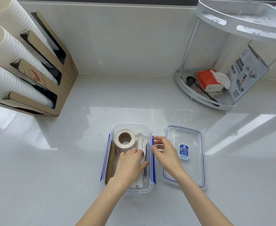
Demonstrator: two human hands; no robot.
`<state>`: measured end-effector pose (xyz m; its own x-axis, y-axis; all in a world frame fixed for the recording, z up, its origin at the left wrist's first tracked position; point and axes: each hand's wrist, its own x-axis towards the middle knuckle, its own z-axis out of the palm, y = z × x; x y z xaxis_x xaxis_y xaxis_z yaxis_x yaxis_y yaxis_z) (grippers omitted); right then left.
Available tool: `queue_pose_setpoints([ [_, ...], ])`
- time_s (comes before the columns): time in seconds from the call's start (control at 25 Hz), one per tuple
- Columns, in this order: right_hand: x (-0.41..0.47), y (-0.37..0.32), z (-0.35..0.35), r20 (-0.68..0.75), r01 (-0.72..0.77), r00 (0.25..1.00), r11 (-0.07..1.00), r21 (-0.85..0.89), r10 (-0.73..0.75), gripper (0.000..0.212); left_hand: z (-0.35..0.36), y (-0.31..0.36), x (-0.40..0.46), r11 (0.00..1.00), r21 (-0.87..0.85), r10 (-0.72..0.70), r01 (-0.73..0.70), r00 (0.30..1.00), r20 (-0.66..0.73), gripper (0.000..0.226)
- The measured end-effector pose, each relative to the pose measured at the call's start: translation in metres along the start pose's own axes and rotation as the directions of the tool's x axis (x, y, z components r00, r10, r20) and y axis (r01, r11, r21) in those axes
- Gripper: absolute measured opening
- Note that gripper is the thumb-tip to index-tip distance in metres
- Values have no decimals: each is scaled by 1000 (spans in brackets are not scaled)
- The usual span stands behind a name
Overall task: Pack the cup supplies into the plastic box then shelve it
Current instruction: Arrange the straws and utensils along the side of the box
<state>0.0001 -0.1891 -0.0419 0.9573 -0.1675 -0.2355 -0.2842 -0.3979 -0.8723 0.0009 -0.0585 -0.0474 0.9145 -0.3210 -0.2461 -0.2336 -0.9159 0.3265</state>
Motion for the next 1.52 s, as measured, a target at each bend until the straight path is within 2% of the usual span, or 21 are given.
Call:
queue_pose_setpoints([
  [0.24, -1, 2, 1, 22, -32, 999, 999, 30, 32, 28, -1, 9, 6, 998, 16, -57, 56, 997, 55, 29],
  [0.4, -1, 2, 0, 27, -42, 999, 998, 43, 41, 28, -9, 5, 3, 989, -92, -120, 114, 991, -58, 22],
  [0.48, -1, 2, 0, 28, -44, 999, 998, 45, 43, 28, -11, 2, 1, 990, -50, -139, 135, 984, -115, 22],
  [0.56, -1, 2, 0, 30, -45, 999, 998, 44, 44, 28, -10, 0, 0, 988, 7, -156, 157, 982, -109, 23],
  [0.72, -1, 3, 0, 26, -42, 999, 998, 40, 41, 27, -1, 7, 2, 981, 124, -148, 150, 989, -25, 25],
  [0.84, -1, 3, 0, 22, -39, 999, 999, 38, 38, 27, -3, 12, 5, 984, 137, -119, 114, 993, 23, 26],
  [1.04, -1, 4, 3, 21, -41, 999, 999, 32, 41, 28, -8, 20, 13, 991, -17, -129, 131, 985, 112, 31],
  [1.28, -2, 3, 4, 25, -42, 999, 999, 35, 41, 28, -8, 15, 24, 939, -223, -194, 262, 938, 288, 31],
  [1.44, -2, 2, 4, 30, -38, 999, 999, 17, 37, 29, -17, 15, 33, 903, -306, -160, 302, 897, 412, 13],
  [1.52, -2, 3, 4, 35, -38, 999, 999, 15, 38, 29, -19, 14, 36, 903, -312, -140, 296, 889, 436, 13],
])
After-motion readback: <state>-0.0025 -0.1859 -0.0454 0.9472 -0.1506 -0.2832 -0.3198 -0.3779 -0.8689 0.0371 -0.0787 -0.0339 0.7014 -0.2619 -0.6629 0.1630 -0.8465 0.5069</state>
